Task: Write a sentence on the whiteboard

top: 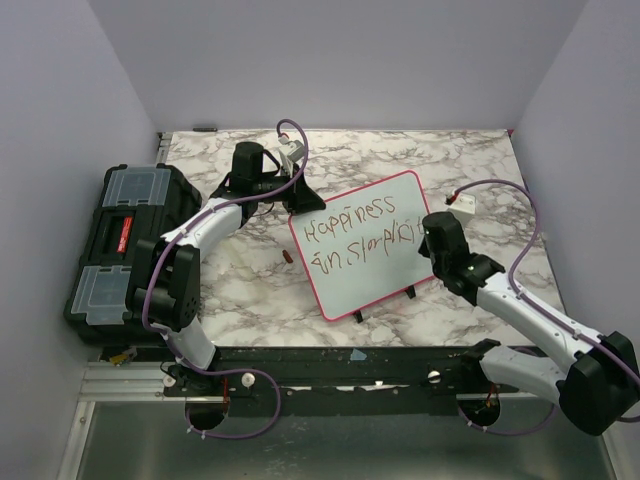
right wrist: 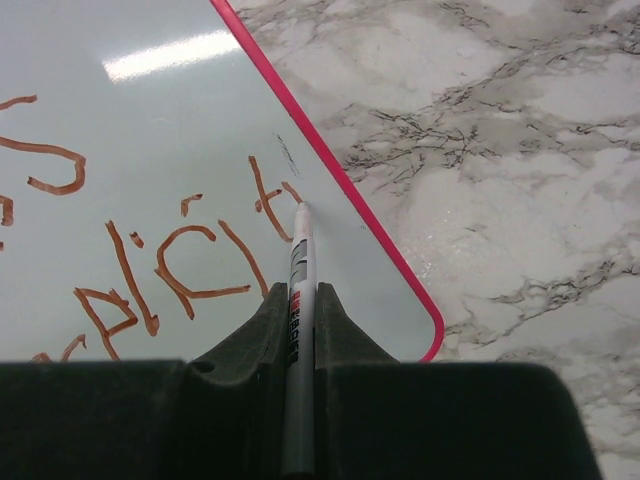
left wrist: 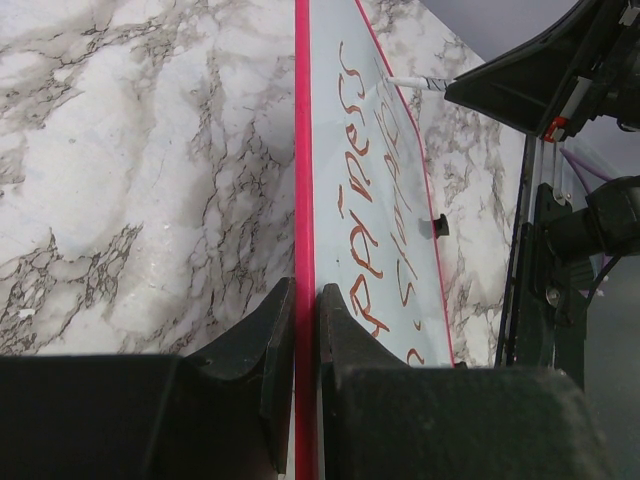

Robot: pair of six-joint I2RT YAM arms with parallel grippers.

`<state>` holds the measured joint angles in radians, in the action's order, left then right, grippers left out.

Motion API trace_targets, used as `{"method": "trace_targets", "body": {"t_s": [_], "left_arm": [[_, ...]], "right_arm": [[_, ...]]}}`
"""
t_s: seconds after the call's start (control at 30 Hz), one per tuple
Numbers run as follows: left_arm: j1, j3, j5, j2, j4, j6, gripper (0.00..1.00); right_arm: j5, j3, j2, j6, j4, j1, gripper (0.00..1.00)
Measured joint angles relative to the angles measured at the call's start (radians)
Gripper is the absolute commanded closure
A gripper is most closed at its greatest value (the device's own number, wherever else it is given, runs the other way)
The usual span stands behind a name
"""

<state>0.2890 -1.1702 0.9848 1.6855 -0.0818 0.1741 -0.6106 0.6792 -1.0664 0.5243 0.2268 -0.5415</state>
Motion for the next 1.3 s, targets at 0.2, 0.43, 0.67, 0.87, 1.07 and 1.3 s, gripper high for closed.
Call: {"method": "trace_targets", "body": {"t_s": [0.2, 0.43, 0.67, 0.87, 1.07, 1.3], "left_arm": [[0.000, 0.000, 0.000, 0.000, 0.000, 0.003, 1.00], [0.000, 0.000, 0.000, 0.000, 0.000, 0.007, 1.00], [0.000, 0.000, -0.001, 0.000, 0.001, 0.011, 1.00], [-0.002, 0.000, -0.002, 0.000, 0.001, 0.011, 1.00], [-0.002, 0.000, -0.002, 0.000, 0.001, 0.011, 1.00], [-0.002, 0.000, -0.002, 0.000, 0.001, 0.011, 1.00]], "right_arm": [[-0.003, -0.013, 0.005, 0.006, 0.005, 0.000, 0.99], [-0.025, -0.010, -0.016, 0.006, 0.004, 0.000, 0.99], [-0.056, 0.011, -0.064, -0.002, -0.003, 0.000, 0.99], [-0.066, 0.031, -0.102, -0.010, -0.015, 0.001, 0.99], [-0.066, 0.061, -0.127, -0.028, -0.034, 0.009, 0.99], [-0.065, 0.070, -0.136, -0.029, -0.057, 0.012, 0.99]]}}
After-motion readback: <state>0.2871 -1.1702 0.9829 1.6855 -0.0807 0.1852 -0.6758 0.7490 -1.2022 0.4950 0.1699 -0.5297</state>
